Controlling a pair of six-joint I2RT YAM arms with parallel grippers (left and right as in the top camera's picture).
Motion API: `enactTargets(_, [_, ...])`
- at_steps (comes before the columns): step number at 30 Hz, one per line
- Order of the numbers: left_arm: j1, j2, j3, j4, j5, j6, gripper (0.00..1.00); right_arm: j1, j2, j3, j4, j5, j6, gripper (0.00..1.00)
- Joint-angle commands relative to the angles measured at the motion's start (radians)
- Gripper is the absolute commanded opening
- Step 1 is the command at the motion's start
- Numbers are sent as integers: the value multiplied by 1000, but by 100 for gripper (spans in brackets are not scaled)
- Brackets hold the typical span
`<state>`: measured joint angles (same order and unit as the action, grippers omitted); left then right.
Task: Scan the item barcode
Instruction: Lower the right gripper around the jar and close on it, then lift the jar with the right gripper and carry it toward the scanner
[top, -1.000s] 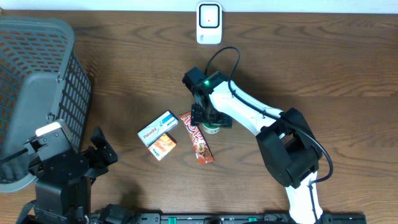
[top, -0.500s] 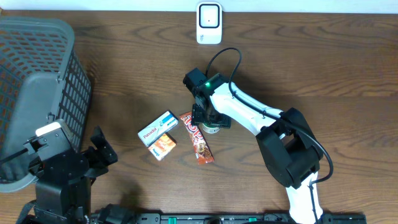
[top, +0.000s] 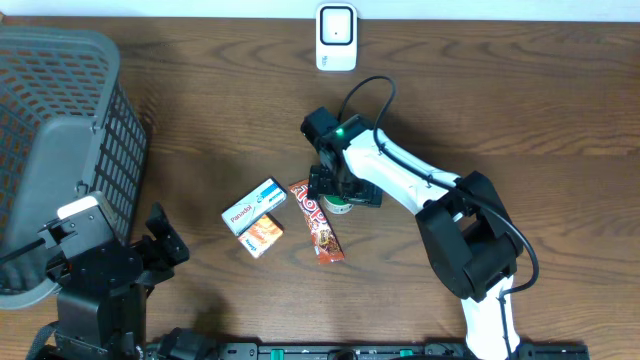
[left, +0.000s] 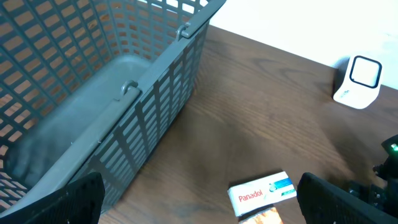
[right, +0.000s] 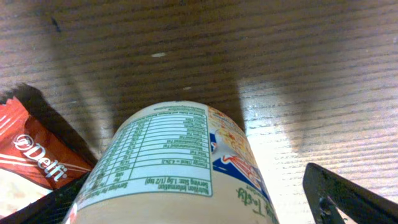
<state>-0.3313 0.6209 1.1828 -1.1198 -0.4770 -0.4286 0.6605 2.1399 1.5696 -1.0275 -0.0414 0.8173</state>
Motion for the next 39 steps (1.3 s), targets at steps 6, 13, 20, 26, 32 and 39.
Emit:
enactTargets(6, [-1, -1, 13, -2, -6, 6, 98, -12, 22, -28, 4, -56, 81, 95])
enactTargets(13, [-1, -1, 13, -2, -6, 6, 98, -14, 22, -28, 33, -61, 80, 77])
enactTargets(20, [-1, -1, 13, -2, -6, 6, 98, -14, 22, -28, 18, -20, 80, 62])
enactTargets(26, [-1, -1, 13, -2, -6, 6, 98, -14, 22, -27, -6, -28, 64, 61])
enactTargets(32, [-1, -1, 13, -2, -6, 6, 98, -23, 22, 18, -67, -100, -53, 61])
enactTargets(39, [-1, -1, 13, -2, -6, 6, 98, -88, 22, 122, -255, -298, -282, 59])
